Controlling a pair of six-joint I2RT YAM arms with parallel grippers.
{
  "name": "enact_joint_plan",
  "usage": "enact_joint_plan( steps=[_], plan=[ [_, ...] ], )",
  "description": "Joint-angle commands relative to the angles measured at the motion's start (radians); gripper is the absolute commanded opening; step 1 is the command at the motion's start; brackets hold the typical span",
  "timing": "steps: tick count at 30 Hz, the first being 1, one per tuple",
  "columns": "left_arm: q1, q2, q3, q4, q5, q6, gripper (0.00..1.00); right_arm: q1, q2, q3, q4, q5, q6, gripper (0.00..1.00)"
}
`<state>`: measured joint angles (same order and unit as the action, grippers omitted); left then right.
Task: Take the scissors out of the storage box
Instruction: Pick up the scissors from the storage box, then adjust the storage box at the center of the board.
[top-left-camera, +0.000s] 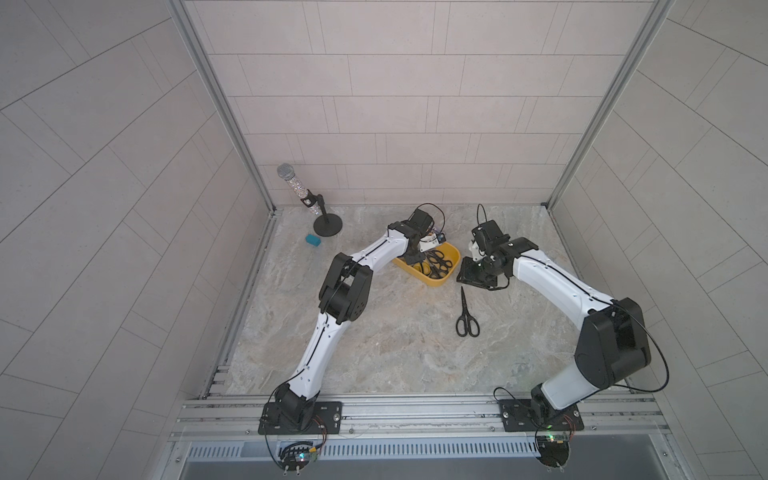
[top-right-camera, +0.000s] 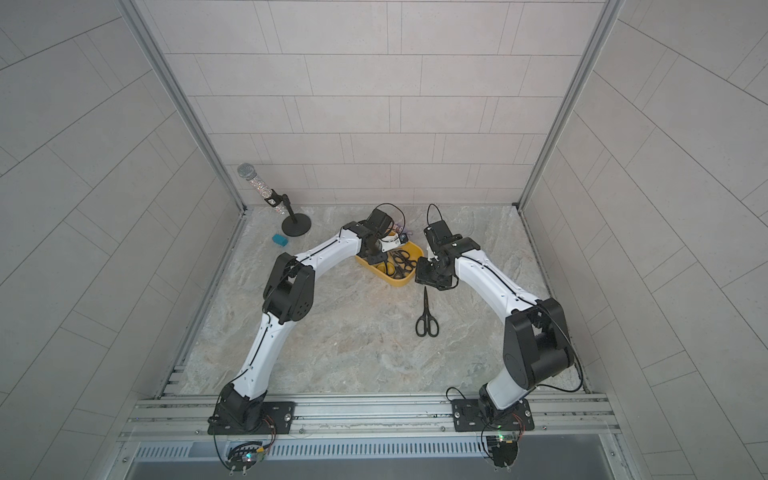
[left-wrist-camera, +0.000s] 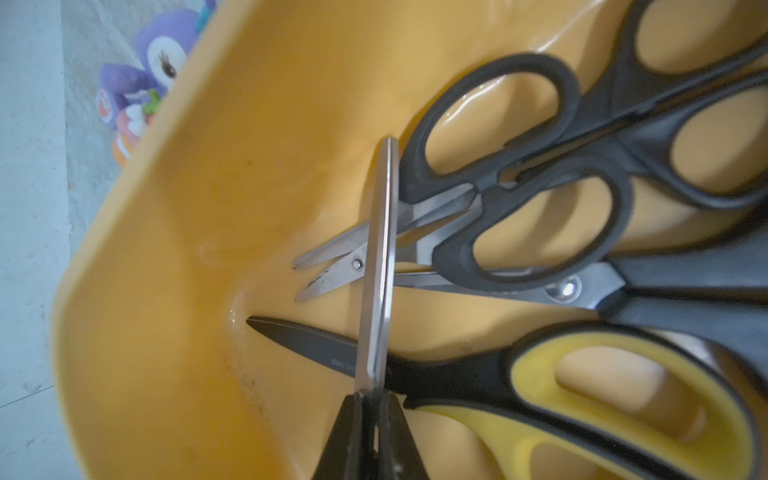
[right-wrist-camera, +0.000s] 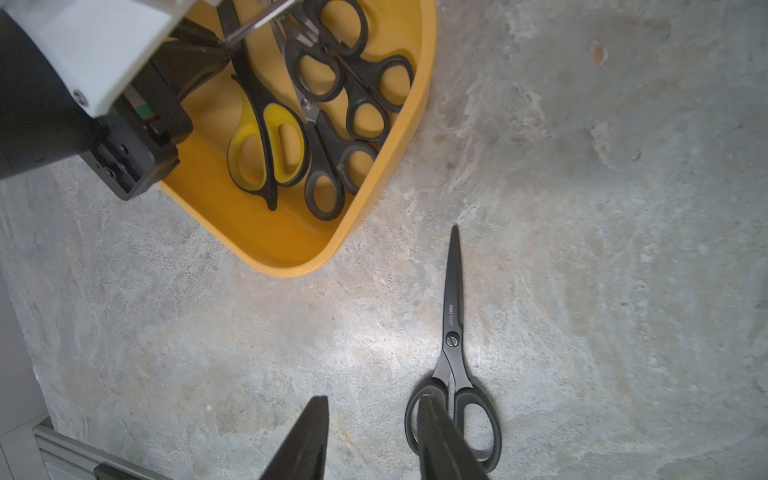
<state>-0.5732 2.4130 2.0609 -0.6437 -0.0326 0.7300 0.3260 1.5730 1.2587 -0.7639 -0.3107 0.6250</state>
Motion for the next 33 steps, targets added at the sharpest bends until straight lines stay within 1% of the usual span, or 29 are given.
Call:
enact_joint_plan(
  steps=[1,5,9,12,15,19,21,23,27,29,33],
  plan=[
    [0.009,-0.089,-0.073,-0.011,-0.011,-0.021,0.0,-0.002,0.006,-0.01,0.013,-0.003,0.01,0.41],
    [0.008,-0.156,-0.111,-0.008,0.0,-0.026,0.0,-0.001,0.009,-0.013,0.031,-0.007,0.016,0.41],
    [0.009,-0.232,-0.179,0.006,0.01,-0.015,0.0,-0.001,0.002,-0.021,0.045,0.001,0.017,0.41],
    [0.014,-0.278,-0.204,0.021,0.032,-0.04,0.0,-0.001,0.002,-0.02,0.06,0.018,0.01,0.4],
    [0.016,-0.324,-0.213,0.03,0.06,-0.092,0.0,-0.001,0.017,0.01,0.07,0.039,0.008,0.4],
    [0.026,-0.401,-0.256,0.113,0.063,-0.217,0.0,-0.001,0.061,0.061,0.083,0.102,0.022,0.38],
    [0.026,-0.428,-0.259,0.127,0.055,-0.274,0.0,-0.001,0.098,0.078,0.095,0.134,0.046,0.38],
    [0.027,-0.454,-0.262,0.132,0.047,-0.335,0.0,-0.001,0.139,0.089,0.112,0.165,0.08,0.38],
    [0.028,-0.524,-0.265,0.125,-0.03,-0.532,0.0,0.005,0.203,0.136,0.162,0.221,0.148,0.38],
    [0.027,-0.568,-0.286,0.118,-0.041,-0.604,0.0,0.005,0.227,0.171,0.172,0.245,0.19,0.38],
    [0.027,-0.67,-0.368,0.116,-0.015,-0.74,0.0,0.005,0.304,0.246,0.153,0.253,0.281,0.39]
  ],
)
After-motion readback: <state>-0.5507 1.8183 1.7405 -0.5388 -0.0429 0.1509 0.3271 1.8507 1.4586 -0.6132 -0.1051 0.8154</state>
